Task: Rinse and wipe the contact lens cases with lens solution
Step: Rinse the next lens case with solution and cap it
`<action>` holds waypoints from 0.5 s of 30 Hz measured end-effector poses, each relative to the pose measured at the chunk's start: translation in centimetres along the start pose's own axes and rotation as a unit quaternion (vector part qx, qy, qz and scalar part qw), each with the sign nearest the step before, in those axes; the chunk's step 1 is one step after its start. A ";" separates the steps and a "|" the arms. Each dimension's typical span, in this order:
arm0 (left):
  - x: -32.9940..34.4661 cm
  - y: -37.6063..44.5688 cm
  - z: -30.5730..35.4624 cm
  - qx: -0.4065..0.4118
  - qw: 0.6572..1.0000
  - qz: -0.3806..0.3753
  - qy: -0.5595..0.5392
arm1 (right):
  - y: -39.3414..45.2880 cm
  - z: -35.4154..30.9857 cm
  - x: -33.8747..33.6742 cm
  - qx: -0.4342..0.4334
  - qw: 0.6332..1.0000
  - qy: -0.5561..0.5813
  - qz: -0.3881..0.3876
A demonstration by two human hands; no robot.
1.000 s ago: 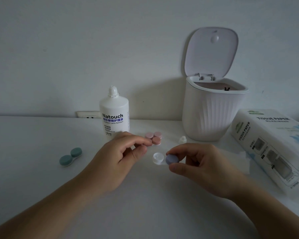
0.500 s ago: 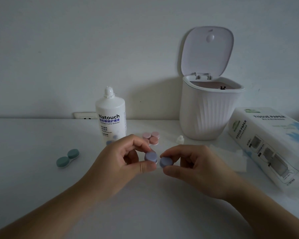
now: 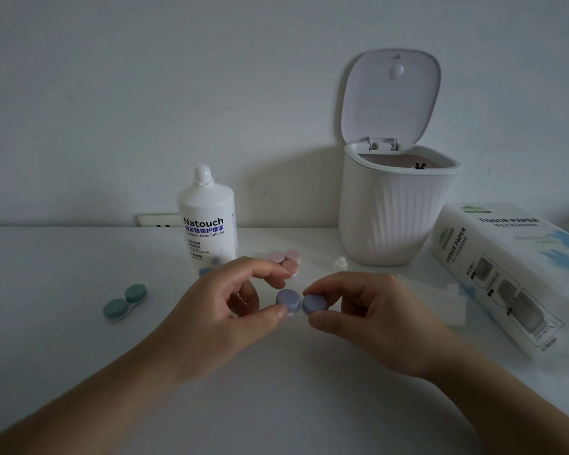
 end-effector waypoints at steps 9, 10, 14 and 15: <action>0.1 -0.1 -0.4 -0.014 1.000 0.004 -0.017 | 0.0 -0.2 0.0 -0.012 1.000 -0.001 -0.001; 0.2 -0.1 -0.4 -0.011 1.000 0.002 -0.006 | 0.0 -0.2 0.1 -0.012 1.000 -0.002 0.000; 0.3 -0.1 -0.5 0.002 1.000 -0.006 0.012 | 0.0 -0.3 0.2 -0.009 1.000 -0.001 -0.002; 0.4 -0.1 -0.4 0.006 1.000 -0.014 0.011 | 0.0 -0.3 0.2 -0.009 1.000 0.001 -0.001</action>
Point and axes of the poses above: each hand's wrist, its own y-axis towards the middle knuckle, its own x-axis out of the palm, z = x × y, the point moved 4 cm from there along y, towards the middle knuckle, and after that the axes turned 2 degrees about z, right-handed, at the moved point
